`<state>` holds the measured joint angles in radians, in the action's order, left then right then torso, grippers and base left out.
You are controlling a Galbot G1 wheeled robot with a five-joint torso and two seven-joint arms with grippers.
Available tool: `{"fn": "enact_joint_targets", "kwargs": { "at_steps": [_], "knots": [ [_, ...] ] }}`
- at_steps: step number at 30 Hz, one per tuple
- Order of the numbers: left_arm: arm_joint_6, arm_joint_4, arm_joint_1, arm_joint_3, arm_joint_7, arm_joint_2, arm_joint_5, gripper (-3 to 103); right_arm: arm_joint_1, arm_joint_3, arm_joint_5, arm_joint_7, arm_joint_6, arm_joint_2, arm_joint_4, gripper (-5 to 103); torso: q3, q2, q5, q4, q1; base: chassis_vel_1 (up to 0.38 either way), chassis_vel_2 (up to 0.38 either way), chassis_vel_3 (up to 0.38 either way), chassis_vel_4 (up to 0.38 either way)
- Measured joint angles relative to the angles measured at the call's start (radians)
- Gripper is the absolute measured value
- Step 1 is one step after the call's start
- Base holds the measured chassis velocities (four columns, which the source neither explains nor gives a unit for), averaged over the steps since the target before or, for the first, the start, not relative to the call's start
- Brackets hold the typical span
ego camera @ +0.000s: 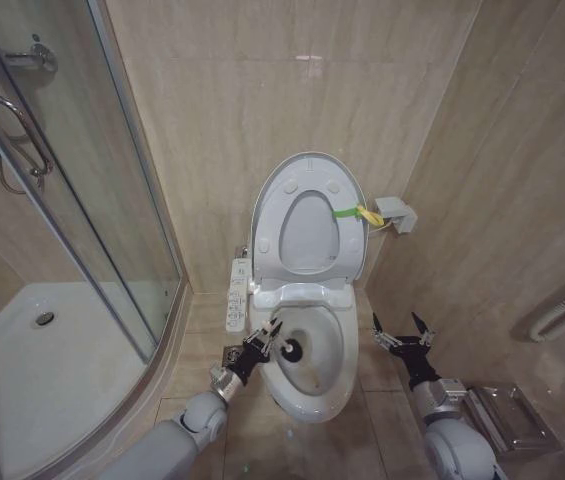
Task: Open the toilet lid, clean the toilet bowl with a toilet brush, close the toilet lid, and flush.
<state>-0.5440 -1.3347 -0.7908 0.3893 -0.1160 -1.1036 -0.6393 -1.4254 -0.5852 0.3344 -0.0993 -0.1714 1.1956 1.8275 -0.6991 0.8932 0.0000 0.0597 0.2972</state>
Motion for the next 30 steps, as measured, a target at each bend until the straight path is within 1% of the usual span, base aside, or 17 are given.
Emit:
{"fn": "enact_joint_targets", "kwargs": {
  "at_steps": [3,7,11,13,14,15,17,18,22,23,26,27,30],
  "knots": [
    [0.018,-0.075,-0.041,0.023,0.015,0.029,0.012,19,0.0,0.0,0.0,0.0,0.0,0.0,0.0,100,0.0,0.0,0.0001,-0.0004,0.0,0.0,0.0,0.0,0.0],
    [0.028,-0.083,-0.069,0.037,0.034,0.037,0.032,19,0.0,0.0,0.0,0.0,0.0,0.0,0.0,100,0.0,0.0,0.0,-0.0004,0.0,0.0,0.0,0.0,0.0],
    [0.031,-0.055,-0.081,0.036,0.04,0.038,0.039,19,0.0,0.0,0.0,0.0,0.0,0.0,0.0,100,0.0,0.0,0.0,-0.0002,0.0,0.0,0.0,0.0,0.0],
    [0.035,-0.027,-0.08,0.028,0.041,0.037,0.041,19,0.0,0.0,0.0,0.0,0.0,0.0,0.0,100,0.0,0.0,0.0,-0.0002,0.0,0.0,0.0,0.0,0.0],
    [0.049,0.011,-0.071,0.015,0.047,0.034,0.044,19,0.0,0.0,0.0,0.0,0.0,0.0,0.0,100,0.0,0.0,-0.0001,-0.0003,0.0,0.0,0.0,0.0,0.0],
    [0.049,0.011,-0.071,0.015,0.047,0.034,0.044,19,0.0,0.0,0.0,0.0,0.0,0.0,0.0,100,0.0,0.0,-0.0001,-0.0003,0.0,0.0,0.0,0.0,0.0],
    [0.053,0.05,-0.048,0.001,0.05,0.025,0.037,19,0.0,0.0,0.0,0.0,0.0,0.0,0.0,100,0.0,0.0,0.0,-0.0004,0.0,0.0,0.0,0.0,0.0],
    [0.051,0.068,-0.032,-0.008,0.047,0.016,0.027,19,0.0,0.0,0.0,0.0,0.0,0.0,0.0,100,0.0,0.0,0.0,-0.0003,0.0,0.0,0.0,0.0,0.0],
    [0.034,0.081,-0.003,-0.022,0.037,0.0,0.003,19,0.0,0.0,0.0,0.0,0.0,0.0,0.0,100,0.0,0.0,0.0,-0.0001,0.0,0.0,0.0,0.0,0.0],
    [0.03,0.075,0.001,-0.023,0.035,0.0,-0.003,19,0.0,0.0,0.0,0.0,0.0,0.0,0.0,100,0.0,0.0,0.0,0.0001,0.0,0.0,0.0,0.0,0.0],
    [0.031,-0.03,-0.015,-0.006,0.035,0.023,-0.011,19,0.0,0.0,0.0,0.0,0.0,0.0,0.0,100,0.0,0.0,0.0002,0.0,0.0,0.0,0.0,0.0,0.0],
    [0.031,-0.03,-0.015,-0.006,0.035,0.023,-0.011,19,0.0,0.0,0.0,0.0,0.0,0.0,0.0,100,0.0,0.0,0.0002,0.0,0.0,0.0,0.0,0.0,0.0],
    [0.048,-0.125,-0.065,0.032,0.045,0.045,0.006,19,0.0,0.0,0.0,0.0,0.0,0.0,0.0,100,0.0,0.0,0.0002,-0.0004,0.0,0.0,0.0,0.0,0.0]
  ]
}}
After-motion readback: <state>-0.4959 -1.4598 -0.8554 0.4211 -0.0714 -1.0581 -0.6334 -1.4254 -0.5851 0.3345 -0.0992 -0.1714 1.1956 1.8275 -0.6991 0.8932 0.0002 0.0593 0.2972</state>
